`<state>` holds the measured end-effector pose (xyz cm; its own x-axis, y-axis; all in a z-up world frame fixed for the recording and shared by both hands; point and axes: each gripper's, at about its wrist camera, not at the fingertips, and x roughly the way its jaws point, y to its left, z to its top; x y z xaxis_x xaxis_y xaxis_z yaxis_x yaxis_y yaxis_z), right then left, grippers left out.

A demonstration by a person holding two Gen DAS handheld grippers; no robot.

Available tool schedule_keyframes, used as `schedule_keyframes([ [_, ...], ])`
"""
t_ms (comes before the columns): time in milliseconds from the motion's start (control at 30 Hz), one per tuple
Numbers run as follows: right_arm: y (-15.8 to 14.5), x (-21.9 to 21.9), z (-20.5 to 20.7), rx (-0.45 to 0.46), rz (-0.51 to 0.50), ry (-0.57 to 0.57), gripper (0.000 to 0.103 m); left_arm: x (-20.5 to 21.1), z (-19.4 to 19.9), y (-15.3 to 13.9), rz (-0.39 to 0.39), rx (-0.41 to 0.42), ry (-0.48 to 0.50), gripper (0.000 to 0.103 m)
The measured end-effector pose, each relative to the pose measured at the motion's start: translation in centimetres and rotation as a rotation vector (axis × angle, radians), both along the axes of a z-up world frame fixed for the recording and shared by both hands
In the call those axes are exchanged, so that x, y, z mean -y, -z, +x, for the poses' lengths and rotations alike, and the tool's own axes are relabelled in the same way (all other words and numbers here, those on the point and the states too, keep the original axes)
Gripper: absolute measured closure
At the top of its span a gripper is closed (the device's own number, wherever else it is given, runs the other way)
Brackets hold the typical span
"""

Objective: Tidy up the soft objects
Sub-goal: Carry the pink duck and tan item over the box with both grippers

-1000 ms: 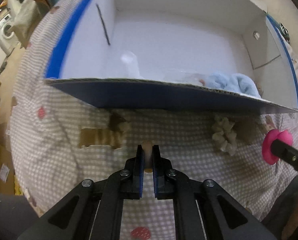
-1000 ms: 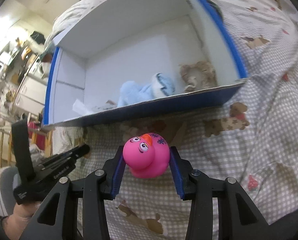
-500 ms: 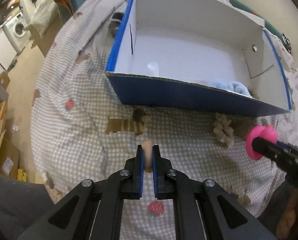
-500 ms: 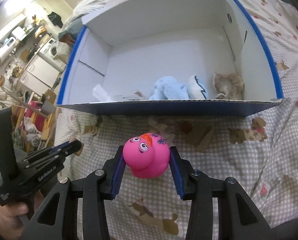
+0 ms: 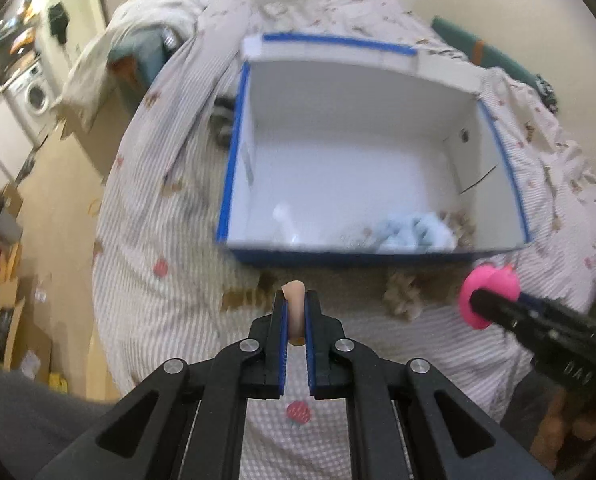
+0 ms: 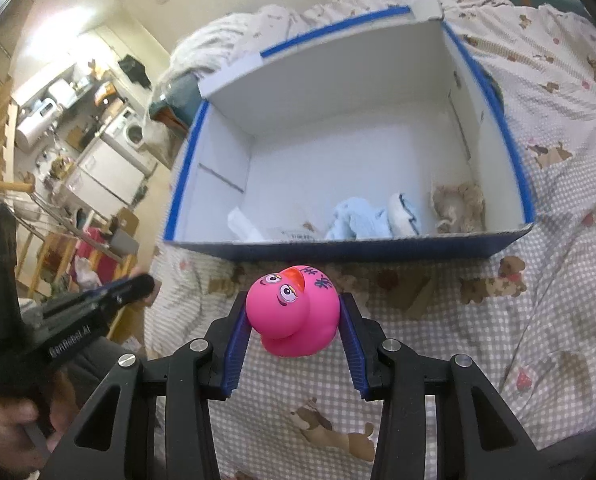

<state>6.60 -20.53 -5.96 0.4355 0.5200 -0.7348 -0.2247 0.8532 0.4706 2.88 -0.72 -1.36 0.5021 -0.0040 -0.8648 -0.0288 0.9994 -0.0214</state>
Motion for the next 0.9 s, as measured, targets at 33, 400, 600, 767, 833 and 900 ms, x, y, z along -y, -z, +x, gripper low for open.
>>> schedule_keyframes([
  [33, -0.4, 0.4, -0.1, 0.009, 0.013, 0.006, 0.058, 0.3, 0.5, -0.7, 0.000, 0.015, 0.018, 0.096],
  [400, -4.2, 0.3, 5.2, 0.108, 0.004, 0.032, 0.058, 1.2, 8.8, -1.6, 0.003, 0.061, 0.122, 0.096],
  [600, -2.8, -0.4, 9.7, 0.092, -0.070, 0.025, 0.058, 2.3, 13.3, 0.9, 0.038, 0.020, 0.141, 0.096],
  [767, -0.1, -0.4, 11.4, 0.037, -0.097, 0.036, 0.058, 3.4, 15.5, 3.4, 0.046, -0.003, 0.154, 0.096],
  [833, 0.6, -0.5, 11.6, 0.027, -0.122, 0.040, 0.058, 3.3, 16.0, 4.3, 0.027, -0.018, 0.137, 0.096],
  [900, 1.0, -0.5, 11.6, 0.022, -0.128, 0.039, 0.058, 3.0, 16.3, 5.2, 0.012, -0.034, 0.116, 0.096],
])
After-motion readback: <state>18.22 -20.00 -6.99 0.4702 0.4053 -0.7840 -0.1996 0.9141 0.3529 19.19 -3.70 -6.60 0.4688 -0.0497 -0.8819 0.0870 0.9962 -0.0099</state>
